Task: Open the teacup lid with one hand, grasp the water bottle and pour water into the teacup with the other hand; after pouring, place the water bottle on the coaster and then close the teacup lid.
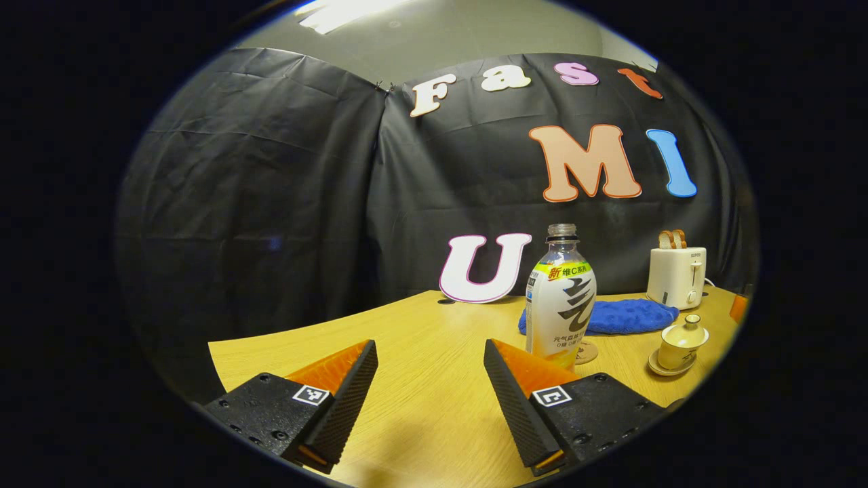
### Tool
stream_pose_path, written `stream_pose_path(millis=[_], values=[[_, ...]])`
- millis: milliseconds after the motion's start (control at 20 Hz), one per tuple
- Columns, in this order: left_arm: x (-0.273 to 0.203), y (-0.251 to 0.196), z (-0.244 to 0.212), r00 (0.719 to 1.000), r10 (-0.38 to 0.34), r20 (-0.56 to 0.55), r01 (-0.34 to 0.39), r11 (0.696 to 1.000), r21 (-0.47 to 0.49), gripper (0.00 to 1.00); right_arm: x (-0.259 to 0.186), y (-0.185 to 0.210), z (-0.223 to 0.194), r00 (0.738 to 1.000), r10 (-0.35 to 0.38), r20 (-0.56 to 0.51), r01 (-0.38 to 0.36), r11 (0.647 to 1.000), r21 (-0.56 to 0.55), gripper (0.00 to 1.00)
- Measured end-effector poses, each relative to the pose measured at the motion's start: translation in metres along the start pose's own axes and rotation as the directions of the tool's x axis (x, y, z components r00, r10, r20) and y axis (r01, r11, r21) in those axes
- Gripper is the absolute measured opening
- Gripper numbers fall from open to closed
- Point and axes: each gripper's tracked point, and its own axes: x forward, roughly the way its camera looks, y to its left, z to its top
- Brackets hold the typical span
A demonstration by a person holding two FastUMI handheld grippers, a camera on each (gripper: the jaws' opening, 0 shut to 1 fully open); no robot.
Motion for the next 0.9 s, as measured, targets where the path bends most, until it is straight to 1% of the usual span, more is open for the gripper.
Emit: stream_pose_path(millis=[100, 350, 400, 450, 500, 550, 600, 650, 800, 850, 900], values=[[0.000, 0.000, 0.000, 1.000, 0.000, 0.000, 0.000, 1.000, 0.000, 0.92, 0.000, 0.001, -0.001, 1.000, 0.002, 0.000, -0.002, 1.000, 0.000, 0.97], [0.001, 0.001, -0.001, 1.000, -0.001, 0.000, 0.001, 1.000, 0.001, 0.92, 0.001, 0.008, -0.001, 0.999, 0.035, -0.002, -0.035, 0.999, 0.002, 0.99], [0.001, 0.001, 0.000, 1.000, -0.001, 0.000, 0.001, 1.000, 0.002, 0.92, 0.001, 0.014, 0.000, 0.998, 0.064, -0.003, -0.064, 0.998, 0.003, 1.00], [0.001, 0.000, -0.001, 1.000, -0.001, 0.001, 0.001, 1.000, 0.001, 0.92, 0.004, 0.022, -0.003, 0.996, 0.094, -0.009, -0.094, 0.996, 0.004, 0.93], [0.001, 0.001, -0.001, 1.000, -0.002, 0.000, 0.002, 1.000, 0.001, 0.92, 0.007, 0.026, -0.003, 0.993, 0.116, -0.009, -0.116, 0.993, 0.005, 0.97], [0.001, 0.001, -0.001, 1.000, -0.003, 0.000, 0.003, 1.000, 0.001, 0.92, 0.008, 0.029, -0.004, 0.991, 0.134, -0.010, -0.134, 0.991, 0.007, 0.93], [0.000, 0.001, 0.000, 1.000, -0.003, 0.000, 0.003, 1.000, 0.001, 0.92, 0.011, 0.033, -0.003, 0.989, 0.149, -0.011, -0.149, 0.989, 0.007, 0.93], [0.000, 0.001, 0.000, 1.000, -0.004, 0.000, 0.004, 1.000, 0.001, 0.92, 0.014, 0.037, -0.003, 0.987, 0.161, -0.011, -0.161, 0.987, 0.008, 0.97], [0.001, 0.001, -0.001, 1.000, -0.006, 0.000, 0.006, 1.000, 0.001, 0.92, 0.023, 0.051, -0.004, 0.979, 0.201, -0.014, -0.201, 0.980, 0.011, 0.96], [0.002, 0.001, 0.000, 1.000, -0.007, 0.000, 0.007, 1.000, 0.000, 0.92, 0.026, 0.054, -0.004, 0.978, 0.207, -0.015, -0.207, 0.978, 0.011, 0.93], [0.001, 0.001, -0.001, 1.000, -0.007, 0.000, 0.007, 1.000, 0.000, 0.92, 0.029, 0.055, -0.006, 0.978, 0.209, -0.015, -0.209, 0.978, 0.011, 0.97]])
